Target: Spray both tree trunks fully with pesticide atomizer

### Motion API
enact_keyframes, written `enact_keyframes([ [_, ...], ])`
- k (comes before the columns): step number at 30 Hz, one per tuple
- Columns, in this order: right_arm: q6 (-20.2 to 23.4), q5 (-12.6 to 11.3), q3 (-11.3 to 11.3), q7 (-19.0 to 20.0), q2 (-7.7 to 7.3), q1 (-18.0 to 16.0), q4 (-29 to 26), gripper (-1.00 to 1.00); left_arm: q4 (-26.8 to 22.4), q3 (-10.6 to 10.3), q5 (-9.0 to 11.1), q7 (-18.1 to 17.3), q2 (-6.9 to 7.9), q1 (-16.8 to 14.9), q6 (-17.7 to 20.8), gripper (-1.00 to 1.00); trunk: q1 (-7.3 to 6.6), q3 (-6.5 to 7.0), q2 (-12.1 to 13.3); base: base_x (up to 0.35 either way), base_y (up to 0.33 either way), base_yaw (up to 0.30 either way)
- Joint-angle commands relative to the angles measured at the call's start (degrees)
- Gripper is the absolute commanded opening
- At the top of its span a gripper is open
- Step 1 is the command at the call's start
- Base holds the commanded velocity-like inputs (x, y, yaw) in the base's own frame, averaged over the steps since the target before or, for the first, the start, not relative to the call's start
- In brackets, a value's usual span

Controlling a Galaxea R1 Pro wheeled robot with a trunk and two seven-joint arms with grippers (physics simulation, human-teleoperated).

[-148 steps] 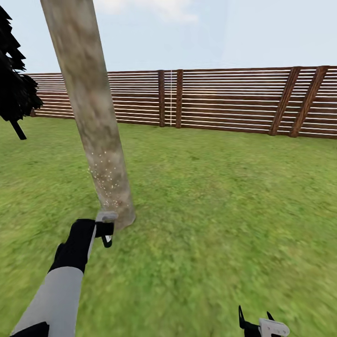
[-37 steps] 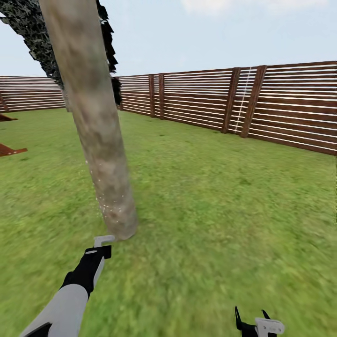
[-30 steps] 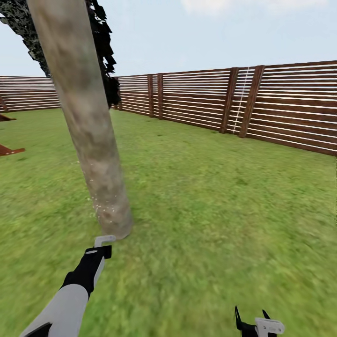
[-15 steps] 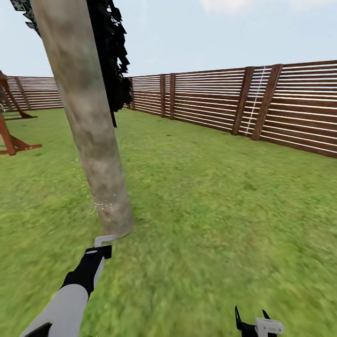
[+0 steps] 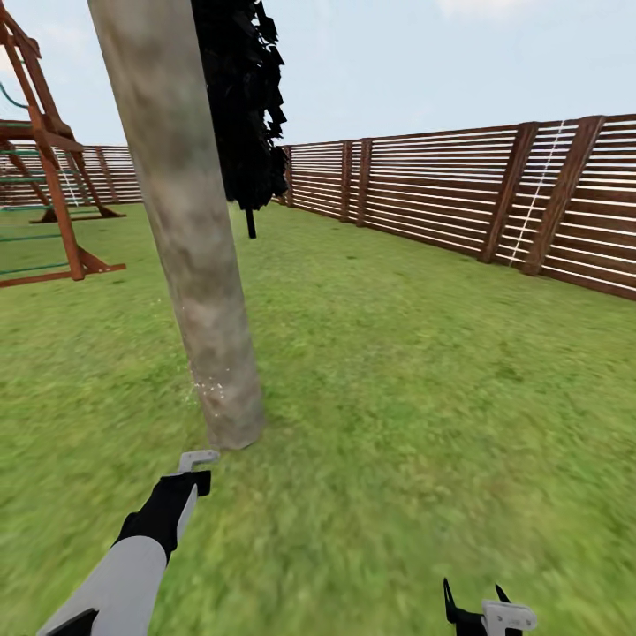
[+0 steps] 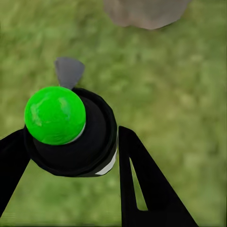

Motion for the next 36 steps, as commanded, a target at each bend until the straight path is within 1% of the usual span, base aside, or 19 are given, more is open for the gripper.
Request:
enact_keyframes([
  [1,0.00,-0.01,0.00,0.00,0.00,0.01,-0.01,1.00,-0.01,-0.10,-0.05,0.00,-0.03,0.00,0.16,-1.00,0.00,0.00,0.00,0.203,-0.230,0.255],
  [7,0.00,0.02,0.00,0.00,0.00,-0.01,0.05,1.00,-0.01,-0.13,-0.04,0.00,-0.15,0.00,0.17,-1.00,0.00,0.00,0.00,0.096,-0.254,0.074],
  [11,0.00,0.07,0.00,0.00,0.00,0.00,0.07,1.00,-0.01,-0.13,-0.05,0.00,-0.71,0.00,0.10,-1.00,0.00,0.00,0.00,0.001,-0.272,0.001],
  [15,0.00,0.00,0.00,0.00,0.00,0.02,0.02,1.00,-0.02,-0.13,-0.05,0.06,-0.67,0.00,0.12,-1.00,0.00,0.00,0.00,0.010,-0.273,0.020],
  [19,0.00,-0.01,0.00,0.00,0.00,0.00,0.02,1.00,-0.09,0.11,0.02,0.09,-0.54,0.00,0.08,-1.00,0.00,-0.09,0.00,0.094,-0.221,0.218],
  [23,0.00,-0.01,0.00,0.00,0.00,-0.02,0.02,1.00,-0.87,-0.19,0.04,-0.07,-0.75,-0.61,-0.03,-1.00,0.00,-0.17,0.00,0.016,-0.025,0.186],
  [24,0.00,-0.01,0.00,-0.01,0.00,0.01,0.02,1.00,-0.97,-0.21,0.04,-0.18,-0.86,-0.98,0.02,-1.00,0.00,-0.18,0.00,0.002,-0.003,0.040],
  [25,0.00,-0.01,0.00,-0.01,0.00,0.03,0.02,1.00,-1.00,-0.21,0.04,-0.29,-1.30,-2.11,0.19,-1.00,0.00,-0.18,0.00,0.001,-0.001,0.021],
  [27,0.00,-0.01,0.00,0.00,0.00,-0.01,0.02,1.00,-0.98,-0.22,0.03,-0.39,-2.95,-5.48,0.60,-1.00,0.00,-0.18,0.00,0.000,0.000,0.006],
  [28,0.00,-0.01,0.00,0.00,0.00,-0.01,0.02,1.00,-0.98,-0.22,0.02,-0.42,-3.41,-6.87,0.74,-1.00,0.00,-0.18,0.00,0.000,0.000,0.001],
  [29,0.00,-0.01,0.00,0.00,0.00,0.01,0.02,1.00,-0.98,-0.22,0.00,-0.42,-3.59,-7.61,1.03,-1.00,0.00,-0.18,0.00,0.000,0.000,0.000],
  [30,0.00,-0.01,0.00,0.00,0.00,0.00,0.02,1.00,-1.03,-0.32,-0.04,-0.46,-3.75,-8.23,2.56,-1.00,0.00,-0.18,0.00,-0.093,0.000,0.000],
  [32,0.00,-0.01,0.00,0.00,0.00,0.02,0.02,1.00,-1.16,-0.68,-0.05,-0.51,-3.80,-8.60,3.78,-1.00,0.00,-0.18,0.00,-0.280,0.000,0.000],
  [35,0.00,-0.01,0.00,0.00,0.00,-0.01,0.02,1.00,-1.17,-2.57,-0.05,-0.52,-3.88,-9.82,4.03,-1.00,0.00,-0.18,0.00,-0.209,0.000,0.000],
  [36,0.00,-0.01,0.00,0.00,0.00,-0.02,0.02,1.00,-1.21,-2.95,-0.05,-0.50,-4.24,-10.40,4.08,-1.00,0.00,-0.18,0.00,-0.044,0.000,0.000],
])
